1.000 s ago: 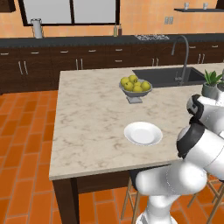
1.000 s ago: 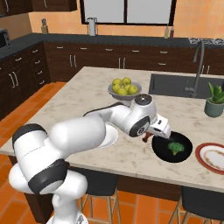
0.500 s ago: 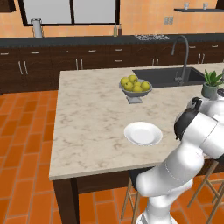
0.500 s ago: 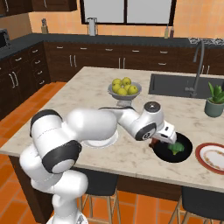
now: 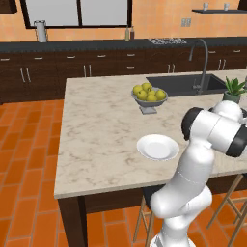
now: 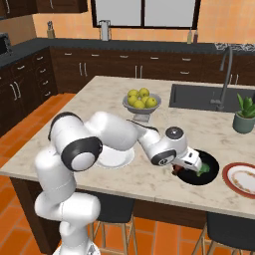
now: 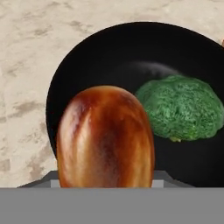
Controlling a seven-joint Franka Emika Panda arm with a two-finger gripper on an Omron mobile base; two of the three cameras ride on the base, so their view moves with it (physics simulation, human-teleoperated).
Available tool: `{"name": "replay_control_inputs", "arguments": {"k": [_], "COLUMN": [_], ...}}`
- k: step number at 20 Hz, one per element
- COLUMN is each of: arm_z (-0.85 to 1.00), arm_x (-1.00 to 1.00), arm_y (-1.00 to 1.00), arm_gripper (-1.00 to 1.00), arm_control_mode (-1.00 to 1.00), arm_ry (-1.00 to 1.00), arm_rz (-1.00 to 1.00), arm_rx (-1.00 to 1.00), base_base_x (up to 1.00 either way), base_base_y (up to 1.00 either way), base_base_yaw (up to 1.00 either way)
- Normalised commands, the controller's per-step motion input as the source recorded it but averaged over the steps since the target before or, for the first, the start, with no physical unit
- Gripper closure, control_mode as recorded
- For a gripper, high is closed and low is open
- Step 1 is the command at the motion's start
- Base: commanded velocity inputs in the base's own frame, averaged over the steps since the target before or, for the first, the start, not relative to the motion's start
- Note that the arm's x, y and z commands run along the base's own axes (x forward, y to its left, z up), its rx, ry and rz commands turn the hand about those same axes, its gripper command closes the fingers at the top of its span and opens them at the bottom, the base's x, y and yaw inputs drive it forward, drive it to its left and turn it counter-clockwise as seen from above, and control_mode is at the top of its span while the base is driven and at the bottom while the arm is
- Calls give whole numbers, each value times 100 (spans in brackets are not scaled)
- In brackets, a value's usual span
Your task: Pick the chicken drumstick and broccoli from their plates and place them in the bowl. Then put the bowl in the fridge.
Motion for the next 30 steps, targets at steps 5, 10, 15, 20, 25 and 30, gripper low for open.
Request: {"name": "replay_control_inputs", "arguments": {"k": [5,10,15,20,25,30], "arm_z": [-9,0,8,46,42,10], "arm_x": [85,30,-47,-70,-16,-18], "arm_y": [-39,-30,8,32,0,0], "arm_gripper": [-100,-100,-100,-100,-100,-100], "arm_control_mode": [-100,-100,-100,-100,-100,-100], "arm_ry": [6,2,4,0,7,11], "arm_rz": [7,6,-1,-7,-29,-54], "arm_rx": [7,11,15,6,1,9], "base_base_x": [0,0,0,0,0,0], "base_base_y": [0,0,0,0,0,0], "base_base_yaw": [0,0,0,0,0,0]}}
